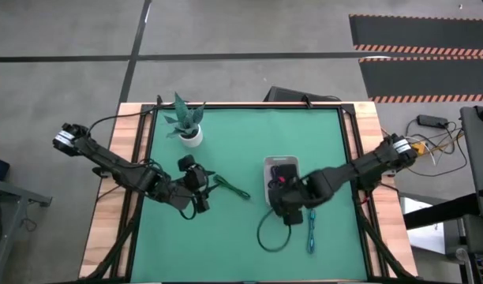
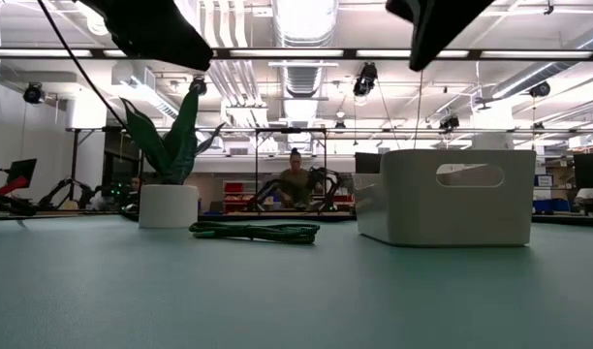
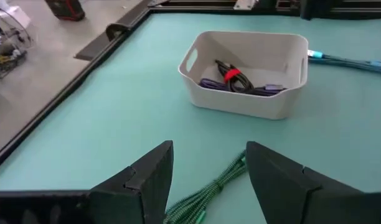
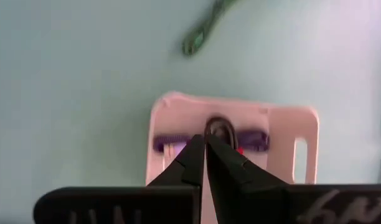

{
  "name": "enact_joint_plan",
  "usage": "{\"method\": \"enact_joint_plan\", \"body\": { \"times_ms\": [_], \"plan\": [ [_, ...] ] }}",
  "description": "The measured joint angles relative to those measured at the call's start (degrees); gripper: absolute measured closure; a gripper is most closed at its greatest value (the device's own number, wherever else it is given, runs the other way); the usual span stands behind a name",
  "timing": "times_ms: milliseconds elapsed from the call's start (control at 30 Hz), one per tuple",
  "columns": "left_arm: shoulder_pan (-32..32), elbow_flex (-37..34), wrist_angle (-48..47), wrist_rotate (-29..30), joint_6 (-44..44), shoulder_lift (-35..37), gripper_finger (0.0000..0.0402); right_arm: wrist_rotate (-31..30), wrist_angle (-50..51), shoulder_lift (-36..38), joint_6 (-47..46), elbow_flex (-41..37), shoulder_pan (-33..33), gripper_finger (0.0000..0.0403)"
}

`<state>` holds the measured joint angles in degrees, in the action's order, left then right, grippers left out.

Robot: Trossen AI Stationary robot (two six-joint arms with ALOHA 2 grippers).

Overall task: Pick and place USB-C Cables
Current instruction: Put the green charger cable into the gray bin

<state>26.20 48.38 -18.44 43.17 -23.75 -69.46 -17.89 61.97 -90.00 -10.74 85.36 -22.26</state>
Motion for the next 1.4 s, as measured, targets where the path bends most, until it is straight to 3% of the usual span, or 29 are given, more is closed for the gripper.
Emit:
{"method": "enact_joint_plan", "body": {
  "times_ms": [333,633,867,1100,1400],
  "plan": [
    [-0.11,-0.06,-0.08,-2.49,0.09,-1.87,0.0214,-11.57,-18.34,0.00,-0.32,-6.62,-6.89,0.0394],
    [-0.11,-0.04,-0.04,-7.10,0.13,-2.09,0.0214,-22.43,-20.86,0.04,-5.84,-10.30,-10.14,0.0394],
    [-0.33,-0.04,2.59,-9.05,0.48,-3.77,0.0214,-24.13,-20.74,0.30,-6.30,-10.82,-12.10,0.0394],
    [-0.37,0.30,7.90,-14.18,8.26,-7.57,0.0214,-24.34,-20.76,0.76,-6.27,-10.82,-13.68,0.0394],
    [-2.37,0.33,10.80,-16.06,12.59,-12.30,0.0214,-25.85,-19.69,1.06,-4.63,-10.82,-14.17,0.0394]
  ]
}}
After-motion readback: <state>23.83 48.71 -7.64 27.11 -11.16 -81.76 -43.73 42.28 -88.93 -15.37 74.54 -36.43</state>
